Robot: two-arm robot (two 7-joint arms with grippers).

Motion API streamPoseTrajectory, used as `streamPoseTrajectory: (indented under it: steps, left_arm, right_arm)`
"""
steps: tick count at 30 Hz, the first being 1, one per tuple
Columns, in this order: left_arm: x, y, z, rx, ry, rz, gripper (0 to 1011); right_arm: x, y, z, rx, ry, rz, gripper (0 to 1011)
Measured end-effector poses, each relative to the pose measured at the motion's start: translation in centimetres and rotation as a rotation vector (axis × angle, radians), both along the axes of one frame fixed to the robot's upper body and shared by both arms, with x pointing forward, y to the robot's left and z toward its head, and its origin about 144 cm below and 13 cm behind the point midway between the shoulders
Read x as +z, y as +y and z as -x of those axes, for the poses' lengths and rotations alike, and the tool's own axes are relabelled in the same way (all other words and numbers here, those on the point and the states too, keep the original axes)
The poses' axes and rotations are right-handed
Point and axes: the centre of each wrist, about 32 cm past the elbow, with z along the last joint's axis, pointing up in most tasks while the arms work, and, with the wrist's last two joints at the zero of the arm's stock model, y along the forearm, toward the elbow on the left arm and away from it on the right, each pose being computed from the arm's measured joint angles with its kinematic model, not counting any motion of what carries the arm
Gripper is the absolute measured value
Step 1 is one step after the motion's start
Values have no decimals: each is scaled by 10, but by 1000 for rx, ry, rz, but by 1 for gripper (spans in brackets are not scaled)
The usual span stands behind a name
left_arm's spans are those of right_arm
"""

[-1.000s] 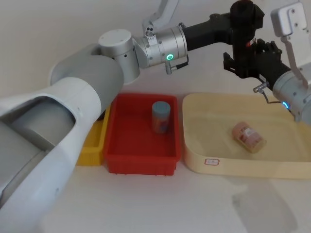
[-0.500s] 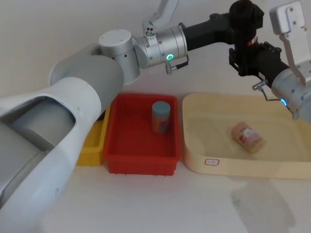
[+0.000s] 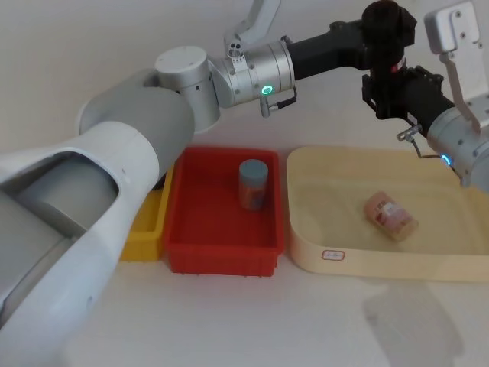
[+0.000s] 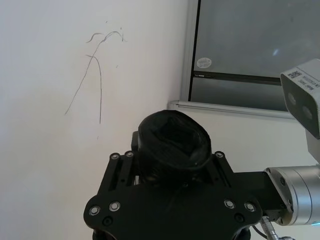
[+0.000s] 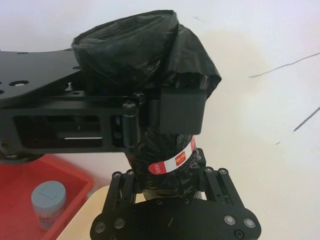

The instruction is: Pick up the garbage bag with the one hand and transfer it to the other hand.

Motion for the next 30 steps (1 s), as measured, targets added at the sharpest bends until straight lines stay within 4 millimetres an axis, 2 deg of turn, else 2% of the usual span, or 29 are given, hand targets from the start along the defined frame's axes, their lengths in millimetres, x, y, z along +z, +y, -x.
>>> streamPoseTrajectory:
  steps: [1,4,5,6,8,16,22,30]
  left_arm:
    - [0,0,0,0,0,0,542]
    - [0,0,0,0,0,0,618]
    - [0,0,0,0,0,0,672]
    - [0,0,0,0,0,0,672]
    - [0,0,0,0,0,0,771]
    - [0,0,0,0,0,0,975]
    - [0,0,0,0,0,0,1001]
    - [0,0,0,0,0,0,1001]
  right_arm:
    - [0,0,0,0,0,0,568]
    - [0,0,0,-1,0,0,566]
    - [0,0,0,-1,0,0,566]
    - [0,0,0,-1,0,0,566]
    - [-1,-1,-1,-5,3,0,567]
    - [-7,-12,-7,-51,46,-5,566]
    - [-17,-27,-14,-95,101,-24,566]
    - [-42,-56,-24,-128,197,-78,566]
